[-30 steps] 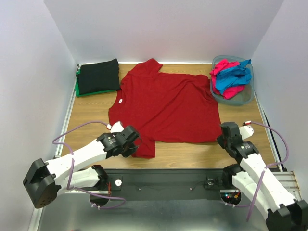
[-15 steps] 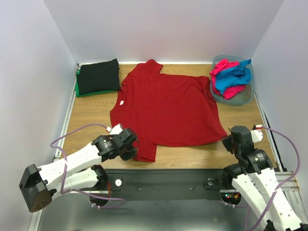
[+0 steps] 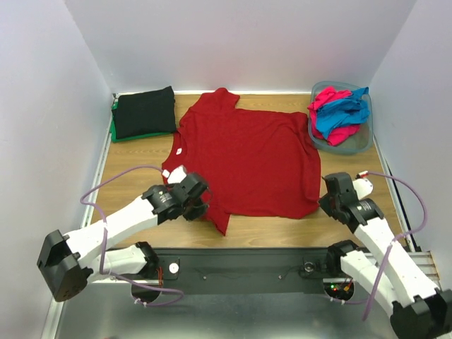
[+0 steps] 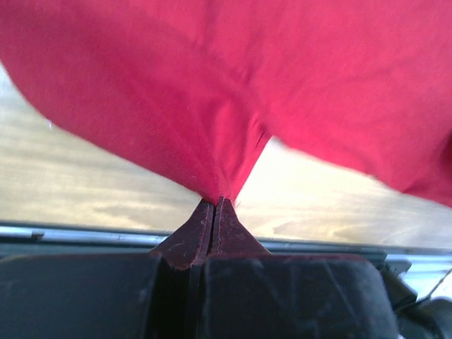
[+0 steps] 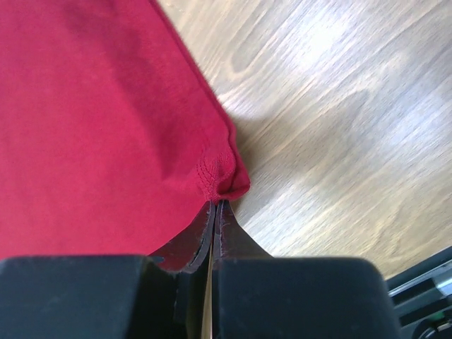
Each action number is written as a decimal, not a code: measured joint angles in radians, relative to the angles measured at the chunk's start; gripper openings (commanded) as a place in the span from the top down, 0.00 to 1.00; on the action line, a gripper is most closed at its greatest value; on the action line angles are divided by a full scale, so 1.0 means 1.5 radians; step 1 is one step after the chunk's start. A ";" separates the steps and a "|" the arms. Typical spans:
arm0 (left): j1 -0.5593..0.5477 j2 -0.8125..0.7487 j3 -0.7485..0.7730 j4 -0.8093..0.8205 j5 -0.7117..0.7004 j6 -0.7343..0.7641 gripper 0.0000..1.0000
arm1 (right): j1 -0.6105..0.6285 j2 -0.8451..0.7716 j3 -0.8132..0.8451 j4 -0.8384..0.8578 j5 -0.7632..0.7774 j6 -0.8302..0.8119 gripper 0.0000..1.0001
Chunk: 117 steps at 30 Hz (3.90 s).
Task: Fold and stack the t-shirts
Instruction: Flatten the tshirt out, then fold the tshirt
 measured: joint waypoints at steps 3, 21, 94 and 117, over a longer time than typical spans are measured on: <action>0.031 0.042 0.031 0.014 -0.004 0.035 1.00 | 0.000 0.043 0.003 0.018 0.017 -0.013 1.00; 0.211 0.241 0.238 0.089 -0.037 0.273 1.00 | 0.000 0.269 0.159 0.106 0.139 -0.073 1.00; 0.506 0.405 0.058 0.435 0.078 0.383 1.00 | -0.140 0.465 0.059 0.385 -0.059 -0.242 0.99; 0.505 0.141 -0.125 0.279 0.018 0.300 1.00 | -0.187 0.295 -0.015 0.368 -0.114 -0.266 0.56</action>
